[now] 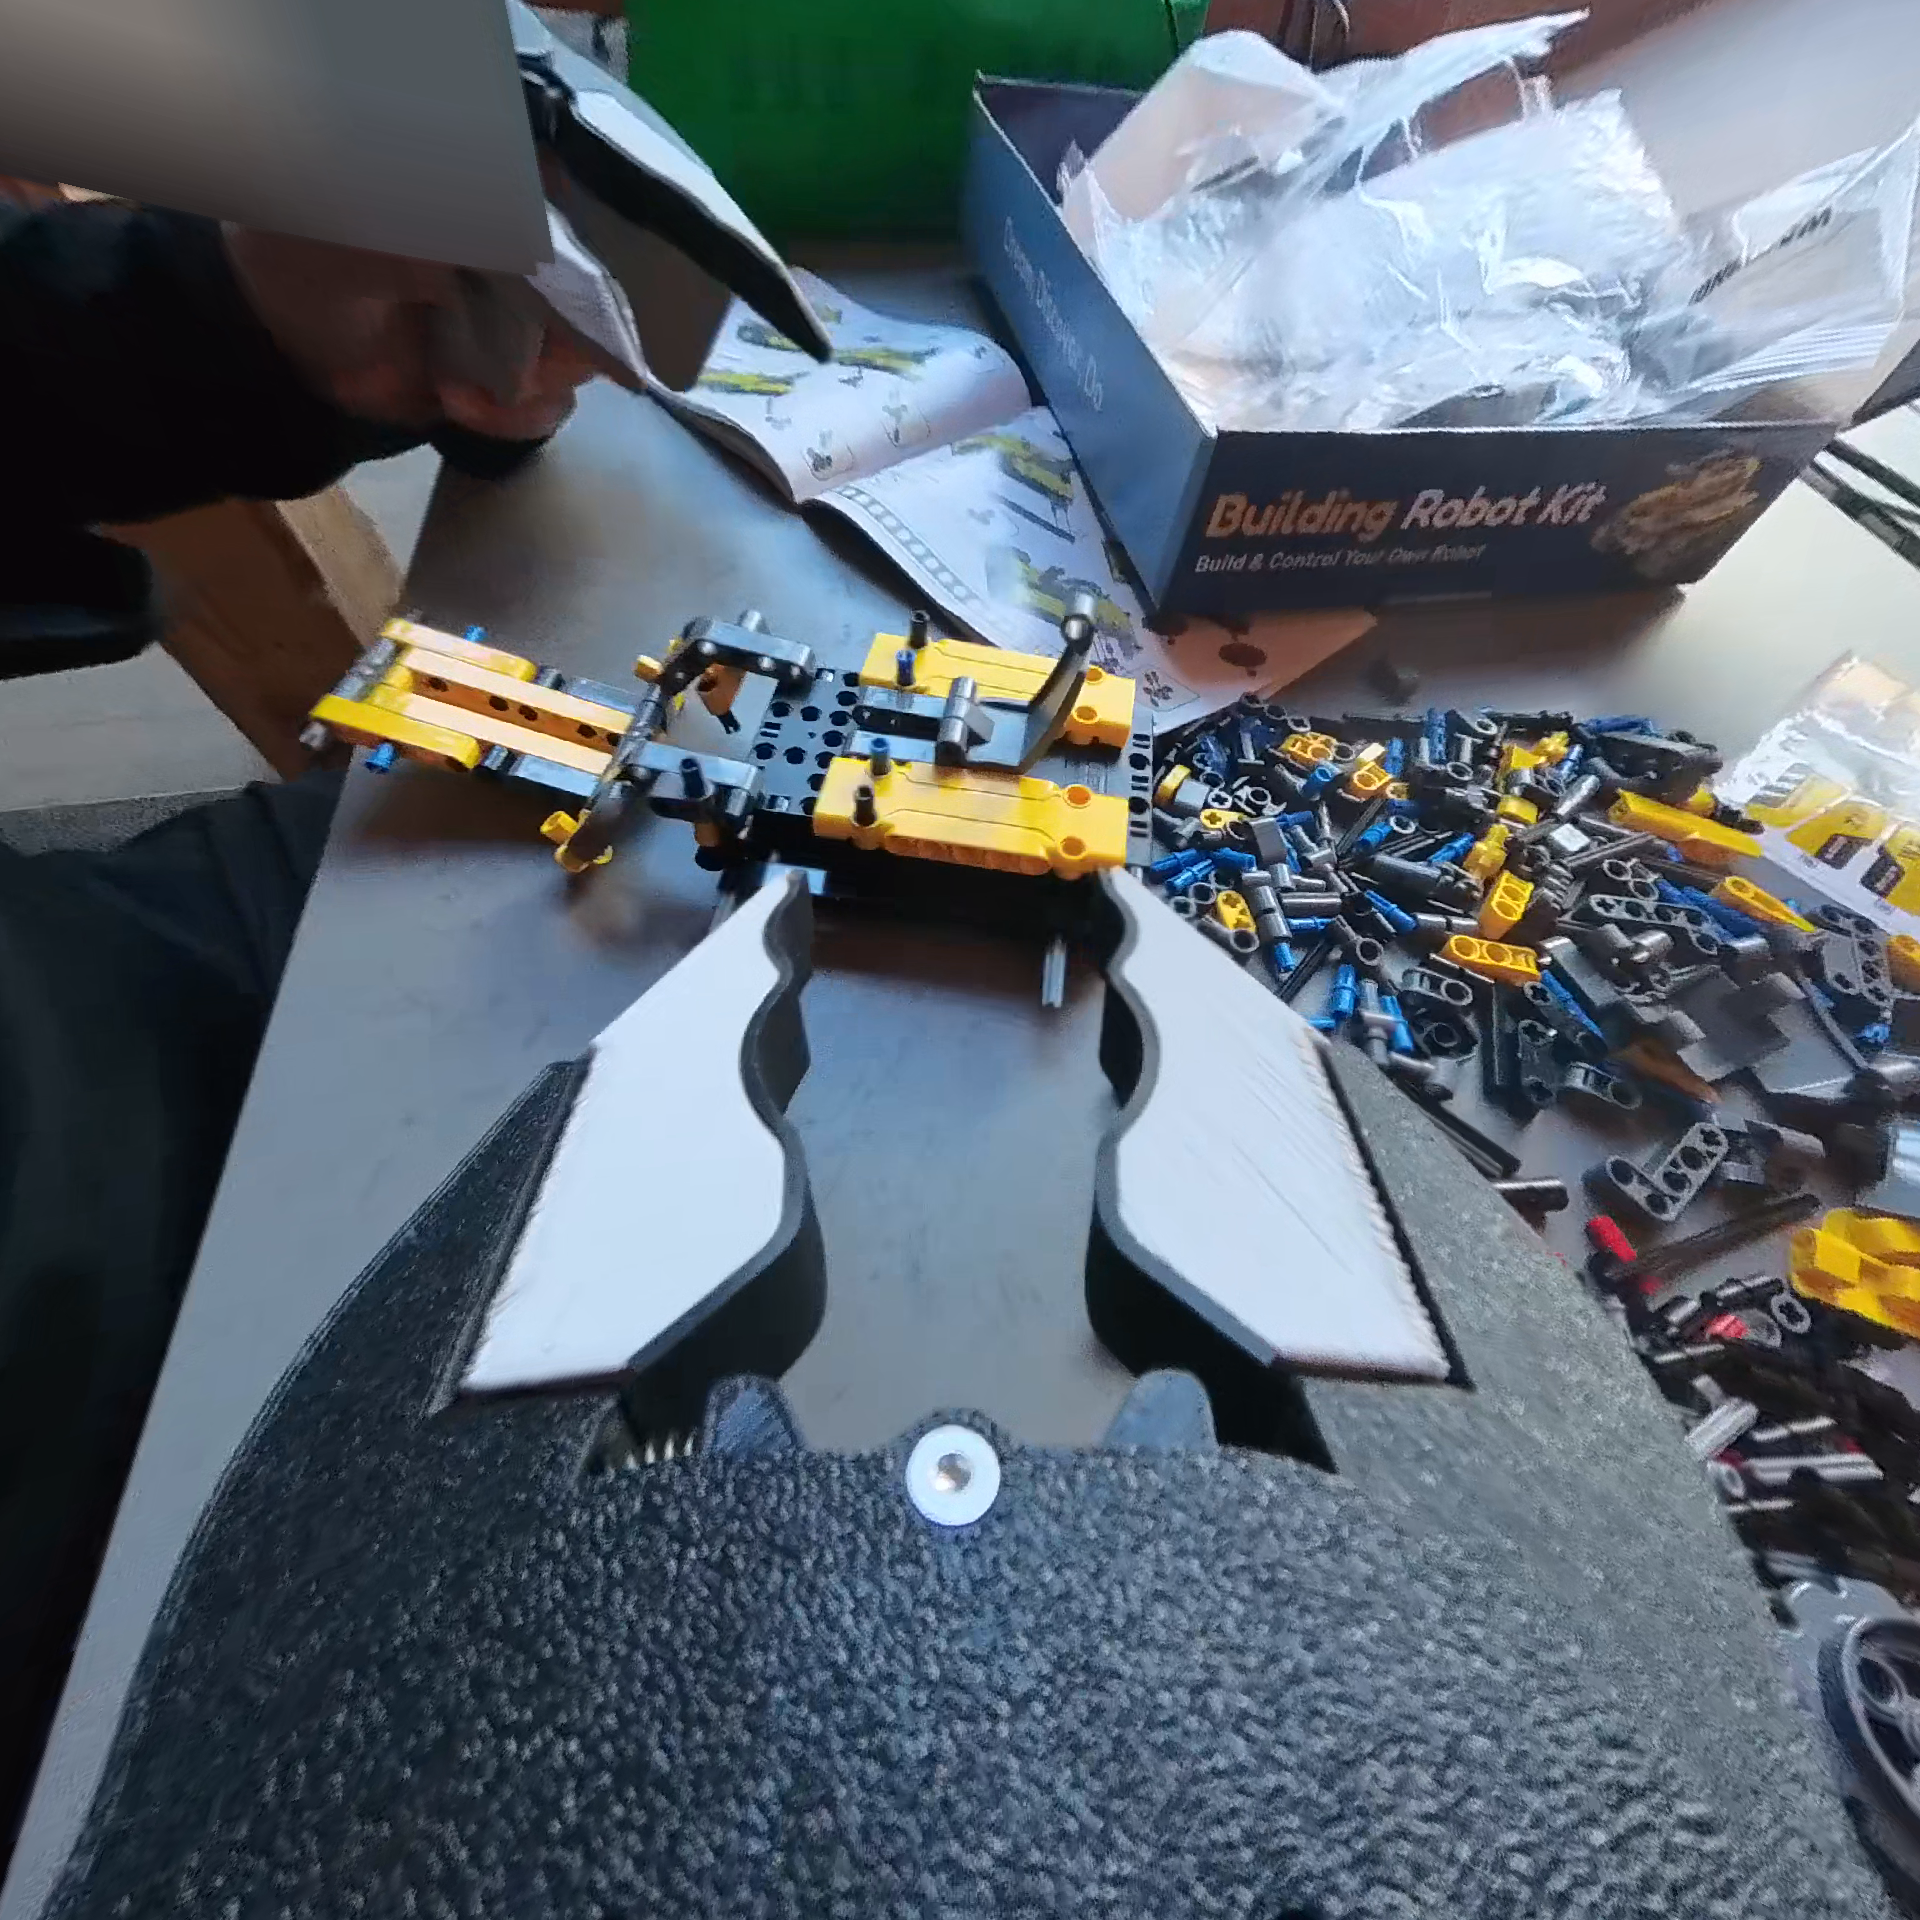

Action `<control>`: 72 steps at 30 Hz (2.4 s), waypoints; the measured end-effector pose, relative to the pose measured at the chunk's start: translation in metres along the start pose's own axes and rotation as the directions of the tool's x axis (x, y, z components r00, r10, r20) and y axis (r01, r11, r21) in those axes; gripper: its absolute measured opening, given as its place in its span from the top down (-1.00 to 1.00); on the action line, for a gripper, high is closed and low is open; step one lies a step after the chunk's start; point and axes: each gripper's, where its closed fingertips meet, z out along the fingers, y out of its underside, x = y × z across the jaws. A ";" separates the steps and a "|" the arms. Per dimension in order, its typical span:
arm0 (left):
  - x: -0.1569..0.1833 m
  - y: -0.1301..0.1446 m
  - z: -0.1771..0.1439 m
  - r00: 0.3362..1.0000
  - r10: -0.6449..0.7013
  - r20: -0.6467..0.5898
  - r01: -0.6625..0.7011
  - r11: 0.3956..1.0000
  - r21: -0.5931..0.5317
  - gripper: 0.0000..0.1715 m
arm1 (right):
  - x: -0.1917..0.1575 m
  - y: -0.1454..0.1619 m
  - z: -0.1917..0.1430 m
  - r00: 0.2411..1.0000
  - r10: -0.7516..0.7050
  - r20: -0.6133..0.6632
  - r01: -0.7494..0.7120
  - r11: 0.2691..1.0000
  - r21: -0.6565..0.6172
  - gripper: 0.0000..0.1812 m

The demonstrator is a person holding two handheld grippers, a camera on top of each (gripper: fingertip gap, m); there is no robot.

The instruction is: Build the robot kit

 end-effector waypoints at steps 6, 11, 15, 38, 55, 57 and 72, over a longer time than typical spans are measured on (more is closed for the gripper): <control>0.016 0.014 0.023 0.995 0.048 -0.083 -0.059 0.990 -0.128 0.27 | 0.006 0.015 0.022 0.995 0.088 0.045 -0.081 0.987 -0.141 0.27; 0.021 0.024 0.036 0.994 0.023 -0.109 -0.046 0.975 -0.217 0.35 | -0.024 0.018 0.022 0.964 0.107 0.243 -0.063 0.981 -0.182 0.53; 0.034 0.041 0.043 0.984 0.078 -0.158 -0.126 0.940 -0.316 0.46 | -0.040 0.012 0.017 0.951 0.072 0.300 -0.031 0.990 -0.138 0.75; 0.036 0.043 0.050 0.992 0.054 -0.112 -0.089 0.939 -0.332 0.87 | 0.015 0.004 0.010 0.993 0.101 -0.057 -0.103 0.994 -0.039 0.49; 0.036 0.041 0.050 0.993 0.057 -0.104 -0.088 0.944 -0.318 0.86 | 0.005 0.015 0.020 0.994 -0.029 -0.106 0.014 0.990 -0.137 0.44; 0.038 0.042 0.050 0.992 0.047 -0.117 -0.083 0.944 -0.321 0.86 | 0.014 0.024 0.025 0.992 0.037 -0.124 -0.060 0.980 -0.190 0.33; 0.035 0.042 0.056 0.990 0.126 -0.057 -0.138 0.936 -0.325 0.93 | -0.008 0.020 0.025 0.994 -0.043 -0.100 0.024 0.983 -0.181 0.59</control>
